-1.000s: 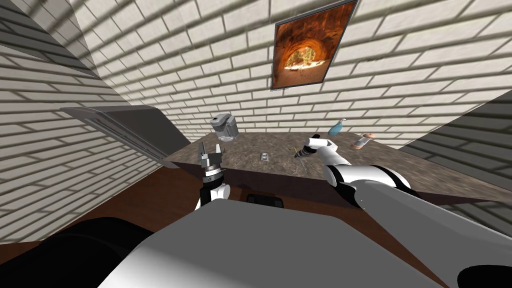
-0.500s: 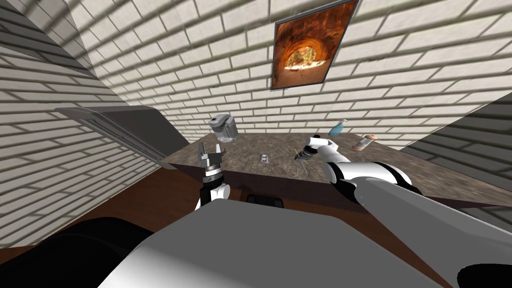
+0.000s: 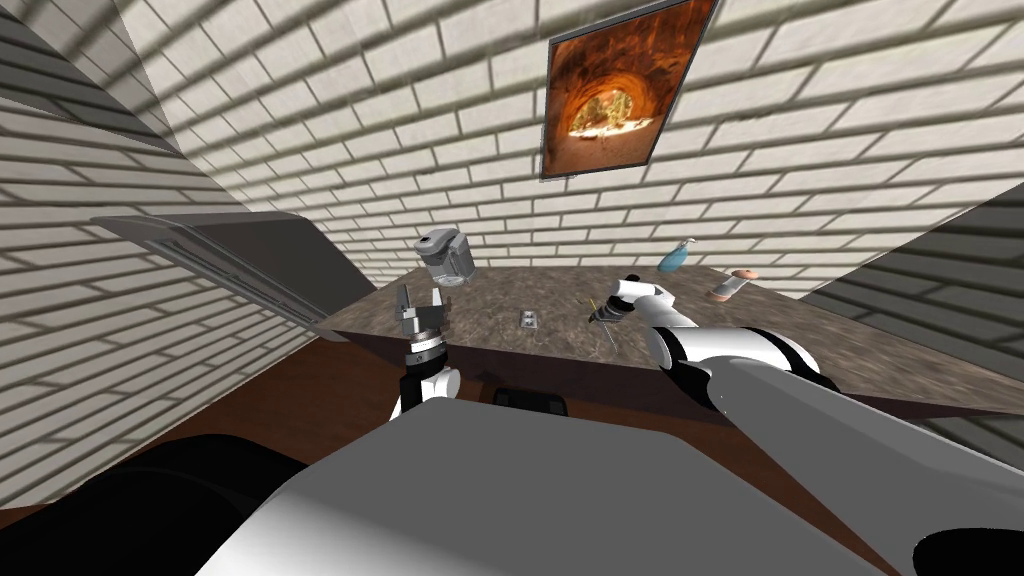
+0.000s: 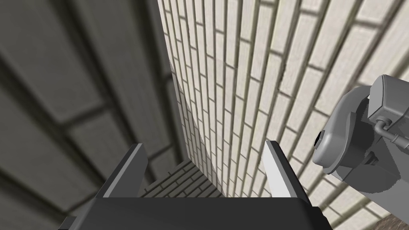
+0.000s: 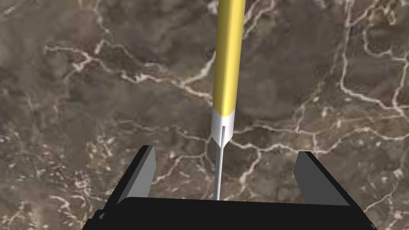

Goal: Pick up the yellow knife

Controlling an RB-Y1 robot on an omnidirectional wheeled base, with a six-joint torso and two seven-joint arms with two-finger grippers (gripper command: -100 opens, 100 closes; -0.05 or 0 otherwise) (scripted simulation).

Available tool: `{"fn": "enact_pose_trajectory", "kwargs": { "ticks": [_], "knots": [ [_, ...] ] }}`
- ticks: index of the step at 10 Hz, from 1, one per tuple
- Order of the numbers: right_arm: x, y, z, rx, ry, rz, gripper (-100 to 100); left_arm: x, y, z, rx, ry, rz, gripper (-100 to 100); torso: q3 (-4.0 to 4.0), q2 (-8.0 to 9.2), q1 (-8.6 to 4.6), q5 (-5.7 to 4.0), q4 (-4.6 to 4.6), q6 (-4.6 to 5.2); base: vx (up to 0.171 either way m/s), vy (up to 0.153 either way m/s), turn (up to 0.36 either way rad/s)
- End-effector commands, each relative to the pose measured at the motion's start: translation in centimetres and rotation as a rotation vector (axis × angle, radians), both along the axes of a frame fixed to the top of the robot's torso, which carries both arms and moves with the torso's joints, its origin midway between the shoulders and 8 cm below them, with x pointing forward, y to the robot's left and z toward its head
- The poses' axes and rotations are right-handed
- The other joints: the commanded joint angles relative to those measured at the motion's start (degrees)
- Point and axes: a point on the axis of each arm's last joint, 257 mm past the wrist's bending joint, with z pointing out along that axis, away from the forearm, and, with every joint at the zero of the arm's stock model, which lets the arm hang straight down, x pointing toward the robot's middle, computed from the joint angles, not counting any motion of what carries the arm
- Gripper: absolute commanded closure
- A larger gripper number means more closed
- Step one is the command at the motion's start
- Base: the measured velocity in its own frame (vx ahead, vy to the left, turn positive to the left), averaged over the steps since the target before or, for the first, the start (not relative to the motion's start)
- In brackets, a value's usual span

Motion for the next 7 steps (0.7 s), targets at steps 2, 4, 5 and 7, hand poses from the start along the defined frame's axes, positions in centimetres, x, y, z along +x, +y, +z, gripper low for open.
{"fn": "enact_pose_trajectory", "kwargs": {
  "ticks": [2, 4, 5, 7],
  "knots": [
    [-0.02, 0.01, -0.01, 0.0, 0.0, 0.0, 100, 0.0, 0.0, 0.0, 0.0, 0.0, 0.0, 0, 0.04, 0.07, -0.04, 0.0, 0.02, 0.0, 0.007, 0.003, 0.0],
    [0.0, 0.12, -0.01, 0.004, -0.001, -0.002, 100, 0.0, 0.0, 0.0, 0.0, 0.0, 0.0, 0, 0.07, 0.14, -0.09, 0.03, 0.01, -0.01, 0.0, 0.0, 0.0],
    [0.03, 0.18, 0.04, 0.005, -0.001, 0.0, 100, 0.0, 0.0, 0.0, 0.0, 0.0, 0.0, 0, 0.03, 0.09, 0.04, 0.07, -0.03, -0.01, 0.0, 0.0, 0.0],
    [0.06, 0.09, 0.08, 0.003, -0.002, 0.0, 0, 0.0, 0.0, 0.0, 0.0, 0.0, 0.0, 0, -0.01, 0.05, 0.03, 0.02, -0.05, -0.02, 0.0, 0.0, 0.0]
  ]
}}
